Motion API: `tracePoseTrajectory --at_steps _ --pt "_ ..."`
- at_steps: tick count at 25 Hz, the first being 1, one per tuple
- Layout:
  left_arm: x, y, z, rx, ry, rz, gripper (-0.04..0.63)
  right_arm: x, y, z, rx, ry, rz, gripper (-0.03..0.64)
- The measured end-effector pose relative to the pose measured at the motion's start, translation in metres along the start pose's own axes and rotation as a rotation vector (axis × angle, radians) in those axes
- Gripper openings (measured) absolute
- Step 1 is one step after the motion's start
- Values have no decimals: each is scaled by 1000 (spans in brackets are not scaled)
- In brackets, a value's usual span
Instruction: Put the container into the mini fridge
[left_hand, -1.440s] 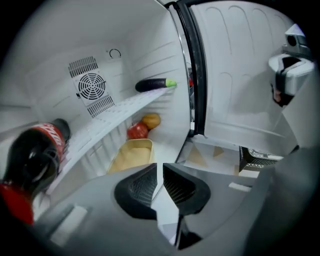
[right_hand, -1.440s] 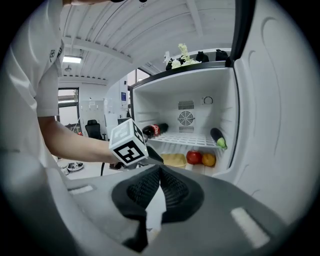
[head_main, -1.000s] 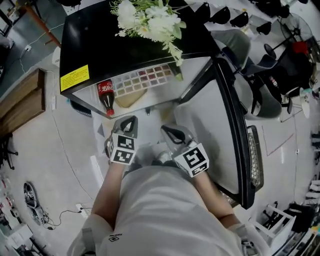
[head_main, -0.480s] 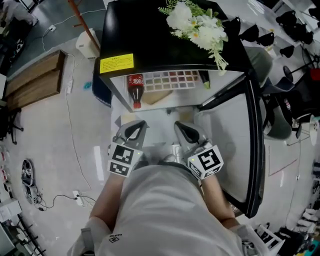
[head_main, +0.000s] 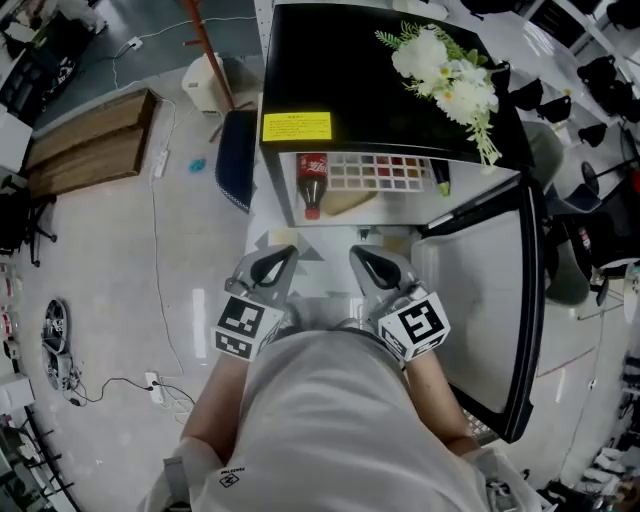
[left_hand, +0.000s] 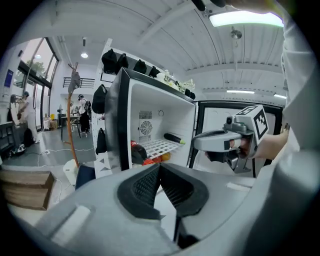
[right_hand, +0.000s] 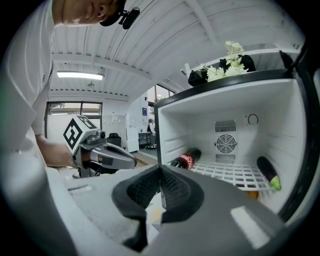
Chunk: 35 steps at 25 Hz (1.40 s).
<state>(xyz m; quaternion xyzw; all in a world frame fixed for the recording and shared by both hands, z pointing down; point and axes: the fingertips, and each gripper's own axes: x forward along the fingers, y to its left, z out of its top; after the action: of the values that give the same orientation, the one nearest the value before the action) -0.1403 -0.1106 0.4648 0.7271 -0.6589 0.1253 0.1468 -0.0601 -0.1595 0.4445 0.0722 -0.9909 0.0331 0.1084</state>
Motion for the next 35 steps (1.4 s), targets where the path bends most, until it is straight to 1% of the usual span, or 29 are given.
tracePoseTrajectory --at_steps 5,13,18,35 --pt "-16 15 3 -23 -35 31 8 12 14 8 -23 -1 37 3" --pt "-26 22 1 -53 -57 36 8 14 21 12 -3 -20 40 3" --pt "-25 22 -3 -43 -49 28 8 13 18 9 -16 -9 17 3" --pt "-28 25 -9 -37 -30 32 8 14 21 2 -22 15 10 3"
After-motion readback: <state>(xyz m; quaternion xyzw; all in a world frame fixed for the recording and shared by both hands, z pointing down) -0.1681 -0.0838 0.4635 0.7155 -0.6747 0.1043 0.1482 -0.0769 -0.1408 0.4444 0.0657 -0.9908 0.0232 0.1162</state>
